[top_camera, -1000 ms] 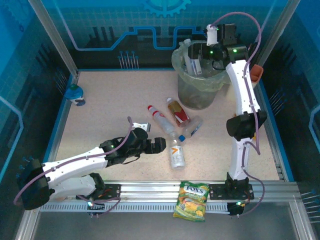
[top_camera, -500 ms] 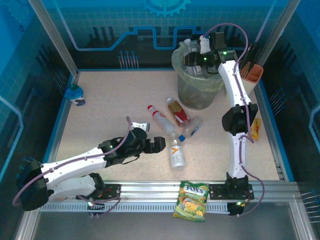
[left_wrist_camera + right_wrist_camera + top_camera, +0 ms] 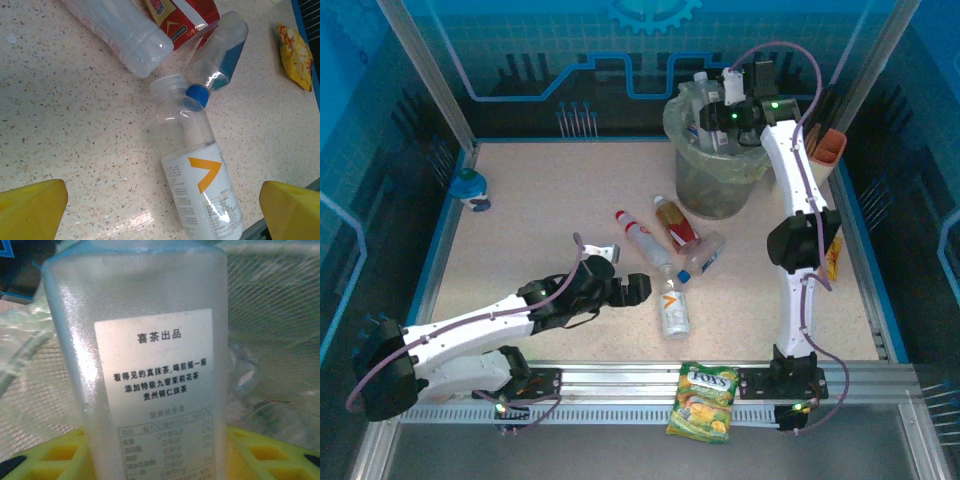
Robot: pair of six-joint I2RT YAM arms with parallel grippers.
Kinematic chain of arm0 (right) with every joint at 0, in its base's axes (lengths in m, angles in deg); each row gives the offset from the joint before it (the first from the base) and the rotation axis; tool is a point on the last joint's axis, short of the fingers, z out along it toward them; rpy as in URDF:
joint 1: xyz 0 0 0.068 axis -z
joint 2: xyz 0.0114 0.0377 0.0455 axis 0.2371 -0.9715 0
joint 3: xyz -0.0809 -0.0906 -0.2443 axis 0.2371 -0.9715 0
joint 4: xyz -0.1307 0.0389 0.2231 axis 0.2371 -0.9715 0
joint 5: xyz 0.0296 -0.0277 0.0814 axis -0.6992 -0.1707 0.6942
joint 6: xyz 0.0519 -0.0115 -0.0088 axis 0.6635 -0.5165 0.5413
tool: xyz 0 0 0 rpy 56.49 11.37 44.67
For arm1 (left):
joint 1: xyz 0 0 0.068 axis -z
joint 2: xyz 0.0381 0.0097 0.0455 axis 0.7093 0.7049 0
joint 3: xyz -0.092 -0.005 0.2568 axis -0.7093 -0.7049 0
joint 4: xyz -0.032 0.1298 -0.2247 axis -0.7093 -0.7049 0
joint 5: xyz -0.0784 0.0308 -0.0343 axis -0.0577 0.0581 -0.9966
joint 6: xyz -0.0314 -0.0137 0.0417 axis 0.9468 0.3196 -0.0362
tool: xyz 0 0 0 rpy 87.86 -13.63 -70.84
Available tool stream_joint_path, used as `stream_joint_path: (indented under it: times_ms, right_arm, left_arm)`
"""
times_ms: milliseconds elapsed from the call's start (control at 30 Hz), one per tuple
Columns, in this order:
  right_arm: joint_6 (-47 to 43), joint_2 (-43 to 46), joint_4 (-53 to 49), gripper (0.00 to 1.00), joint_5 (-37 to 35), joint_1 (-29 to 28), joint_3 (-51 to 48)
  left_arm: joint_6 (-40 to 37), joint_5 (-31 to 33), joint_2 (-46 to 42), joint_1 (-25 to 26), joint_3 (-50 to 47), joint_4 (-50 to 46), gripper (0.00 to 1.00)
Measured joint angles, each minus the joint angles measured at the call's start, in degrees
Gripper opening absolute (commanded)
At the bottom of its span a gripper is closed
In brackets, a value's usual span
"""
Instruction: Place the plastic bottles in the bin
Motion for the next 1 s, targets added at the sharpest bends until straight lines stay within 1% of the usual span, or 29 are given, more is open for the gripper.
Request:
stream_joint_path:
  times_ms: [200,333,400,433,500,567,633,767,867,1000]
  right_arm:
    - [-1.8,5.7,-1.0,0.52,-1.9,1.5,-0.9]
    - [-3.5,6.0,-4.0,0.52,-4.0,2.2,0.8]
    - [-4.4,5.8,-5.6,0.54,-4.9,2.2,0.8]
    - [-4.8,5.5,-6.5,0.57,-5.3,2.2,0.8]
    - [-5.2,4.9,-7.6,0.71,-5.7,2.2,0.8]
    - [-5.9,4.3,-8.3,0.82,-5.9,2.2,0.8]
    - [-6.1,4.0,-8.4,0.90,-6.0,2.2,0.8]
    - [-6.2,3.4,-9.4,0.95,-6.1,2.2,3.4]
    - [-6.1,3.7,-9.4,0.96,-6.0,2.2,5.5]
    - [-5.3,6.0,-9.7,0.97,-5.8,2.1,4.8]
  left_arm:
    - [0.0,0.0,1.2,0.0,0.0,0.0,0.99]
    - [-0.1,0.0,2.8,0.0,0.2,0.0,0.99]
    - [-0.2,-0.2,3.7,0.0,0.5,0.0,0.99]
    - [-0.2,-0.3,4.1,0.0,0.7,0.0,0.99]
    - [-0.2,-0.5,4.4,0.0,1.1,0.0,0.99]
    - [-0.3,-0.7,4.6,0.0,1.5,0.0,0.99]
    - [-0.4,-0.7,4.7,0.0,1.9,0.0,0.99]
    - [-0.4,-1.2,4.7,0.0,2.0,0.1,0.99]
    - [-0.4,-1.5,4.9,0.0,2.0,0.1,0.99]
    - [-0.4,-2.0,5.0,-0.1,2.0,0.1,0.99]
